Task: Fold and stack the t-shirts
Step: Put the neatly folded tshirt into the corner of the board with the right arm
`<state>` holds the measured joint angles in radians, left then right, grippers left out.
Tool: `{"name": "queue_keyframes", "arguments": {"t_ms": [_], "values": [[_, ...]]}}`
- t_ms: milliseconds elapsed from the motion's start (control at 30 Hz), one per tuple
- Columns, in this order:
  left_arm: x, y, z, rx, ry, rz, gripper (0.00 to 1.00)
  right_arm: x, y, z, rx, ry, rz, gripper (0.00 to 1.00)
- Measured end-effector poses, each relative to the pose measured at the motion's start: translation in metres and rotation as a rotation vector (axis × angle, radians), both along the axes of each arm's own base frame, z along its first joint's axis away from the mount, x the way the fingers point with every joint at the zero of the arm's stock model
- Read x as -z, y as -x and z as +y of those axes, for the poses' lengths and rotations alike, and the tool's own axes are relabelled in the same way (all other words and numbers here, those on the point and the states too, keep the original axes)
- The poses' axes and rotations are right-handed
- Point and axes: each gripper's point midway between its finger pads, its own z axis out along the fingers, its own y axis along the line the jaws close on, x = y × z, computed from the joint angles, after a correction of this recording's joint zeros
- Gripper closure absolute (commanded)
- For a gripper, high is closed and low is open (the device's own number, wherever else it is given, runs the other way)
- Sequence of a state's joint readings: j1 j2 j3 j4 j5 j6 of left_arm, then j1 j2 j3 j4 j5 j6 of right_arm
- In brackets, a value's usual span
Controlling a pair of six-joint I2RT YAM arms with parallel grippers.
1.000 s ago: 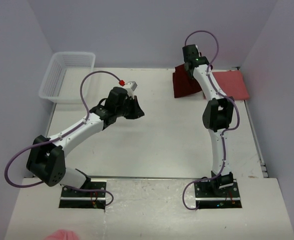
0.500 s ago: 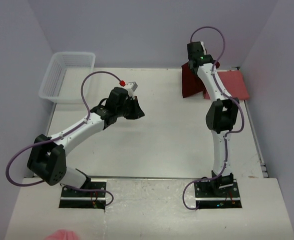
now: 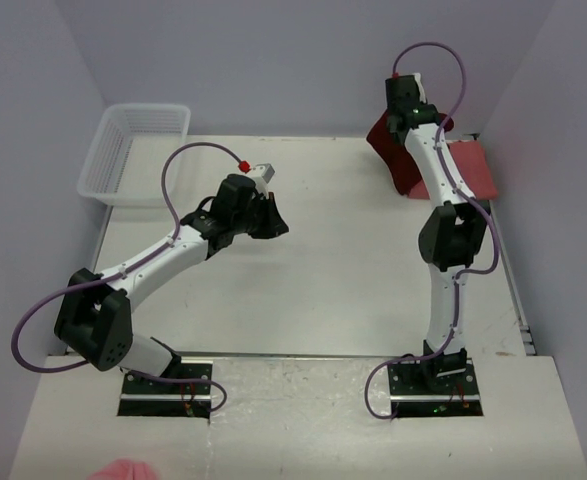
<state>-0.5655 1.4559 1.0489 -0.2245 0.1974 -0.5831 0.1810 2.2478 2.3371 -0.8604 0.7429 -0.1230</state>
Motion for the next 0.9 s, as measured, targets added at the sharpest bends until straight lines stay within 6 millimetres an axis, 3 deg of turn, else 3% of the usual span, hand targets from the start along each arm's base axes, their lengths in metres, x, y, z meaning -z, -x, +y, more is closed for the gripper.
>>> {"name": "queue_keyframes", "arguments": {"t_ms": [233,700,900], "values": [[0.0,0.0,0.0,0.002,0.001,0.002,0.91,0.006,0.008,-0.001,0.0,0.002,0.026,1.0],[0.001,0.001,-0.001,0.004,0.001,0.003,0.91,-0.028,0.026,-0.004,0.013,-0.024,-0.037,1.0],[0.001,0.001,-0.001,0.004,0.001,0.003,0.91,-0.03,0.028,-0.004,0.014,-0.024,-0.04,1.0]]}}
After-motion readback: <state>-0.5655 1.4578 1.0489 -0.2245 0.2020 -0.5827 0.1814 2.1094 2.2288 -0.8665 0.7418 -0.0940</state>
